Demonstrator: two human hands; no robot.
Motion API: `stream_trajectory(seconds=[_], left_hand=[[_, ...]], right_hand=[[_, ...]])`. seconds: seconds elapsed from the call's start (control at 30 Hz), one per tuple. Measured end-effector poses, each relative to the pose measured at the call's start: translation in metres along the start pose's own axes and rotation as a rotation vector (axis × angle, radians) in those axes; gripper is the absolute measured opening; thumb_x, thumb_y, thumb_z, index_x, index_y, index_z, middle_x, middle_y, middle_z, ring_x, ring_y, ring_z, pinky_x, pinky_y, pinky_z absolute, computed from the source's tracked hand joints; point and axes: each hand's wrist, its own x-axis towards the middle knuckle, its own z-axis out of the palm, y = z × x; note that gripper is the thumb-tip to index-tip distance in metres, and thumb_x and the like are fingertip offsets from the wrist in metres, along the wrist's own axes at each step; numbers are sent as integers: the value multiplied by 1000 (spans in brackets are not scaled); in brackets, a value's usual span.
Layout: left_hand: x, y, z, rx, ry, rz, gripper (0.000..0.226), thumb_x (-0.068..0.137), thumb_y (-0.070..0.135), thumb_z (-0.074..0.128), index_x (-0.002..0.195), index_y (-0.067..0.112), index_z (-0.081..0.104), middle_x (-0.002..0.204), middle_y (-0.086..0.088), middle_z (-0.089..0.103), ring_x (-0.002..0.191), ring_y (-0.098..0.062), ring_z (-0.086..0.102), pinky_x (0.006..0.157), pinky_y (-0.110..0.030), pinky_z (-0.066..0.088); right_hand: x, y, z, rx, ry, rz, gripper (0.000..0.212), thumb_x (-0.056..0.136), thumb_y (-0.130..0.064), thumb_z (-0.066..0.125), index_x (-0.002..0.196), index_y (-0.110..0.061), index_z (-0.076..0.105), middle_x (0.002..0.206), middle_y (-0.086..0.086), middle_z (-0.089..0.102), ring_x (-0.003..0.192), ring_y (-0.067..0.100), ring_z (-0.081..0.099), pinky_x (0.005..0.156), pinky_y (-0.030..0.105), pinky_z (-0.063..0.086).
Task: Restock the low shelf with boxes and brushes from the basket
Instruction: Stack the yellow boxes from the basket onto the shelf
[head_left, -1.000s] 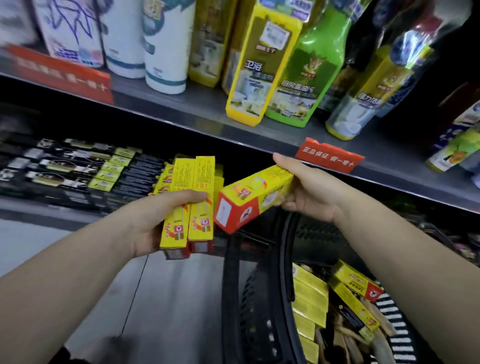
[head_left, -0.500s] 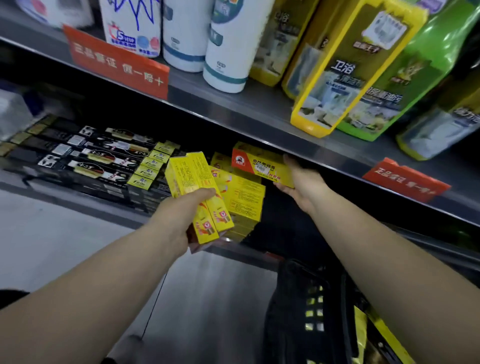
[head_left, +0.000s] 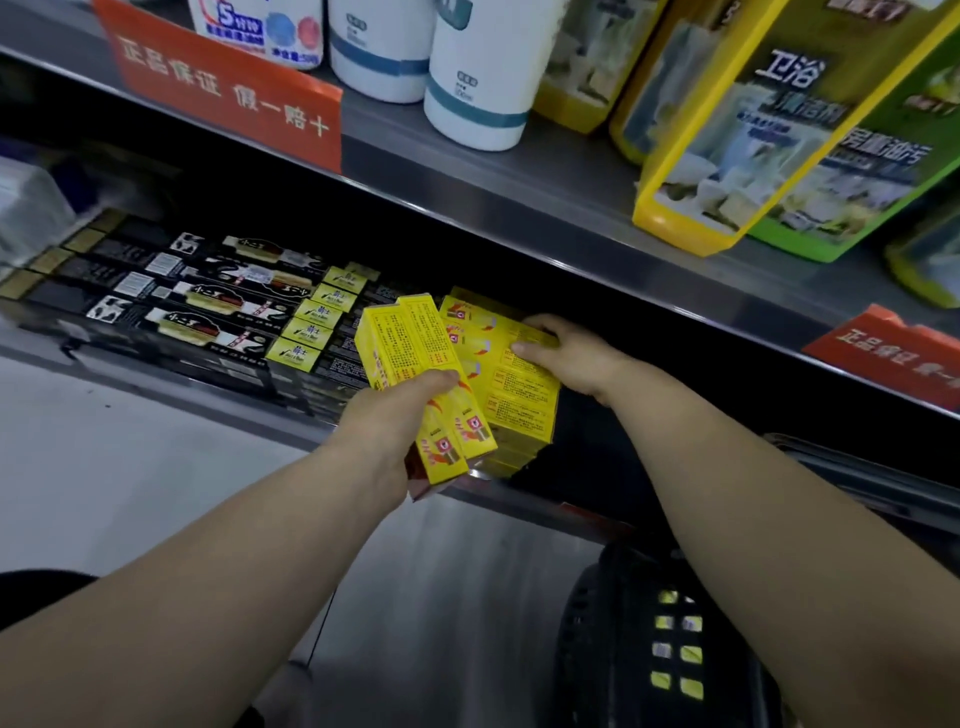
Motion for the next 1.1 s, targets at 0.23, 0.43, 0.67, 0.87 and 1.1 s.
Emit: stream_trajectory(seconds=[0.23,0.43,0.67,0.87,1.1], left_hand=[[-1,2,8,34,-93,21,29,77,23,74,103,13,64,95,-16,72,84,-37,69,59,-40,54],[-8,1,12,125,-305,18,36,73,33,74,103,14,66,91,-14,74,75,-32,72,52,-37,57],[5,0,8,59,-49,93,28,75,39,74,93,20,63,86,-4,69,77,-21,65,55,-31,49],[8,1,9,80,-42,93,48,74,35,76,115,15,60,99,-5,68,86,-22,66,52,-27,49],[7,1,8,95,-27,85,44,76,33,75,112,15,58,97,-5,67,79,-20,64,38,-20,46]], right_hand=[[-28,-40,6,13,153,-212,42,95,-41,47,132,-21,49,126,2,57,115,18,54,95,28,42],[-50,-47,4,728,-235,-85,40,94,-15,51,129,-33,41,103,-1,66,98,18,63,88,37,52],[-18,-16,-23,1081,358,210,10,92,-21,58,101,-16,58,111,12,63,93,22,61,82,36,53],[12,-14,-19,918,464,211,33,92,-33,55,122,-17,53,126,10,57,102,20,58,68,28,55],[32,2,-3,336,273,120,36,96,-30,51,127,-11,53,128,13,57,104,18,52,96,31,41]])
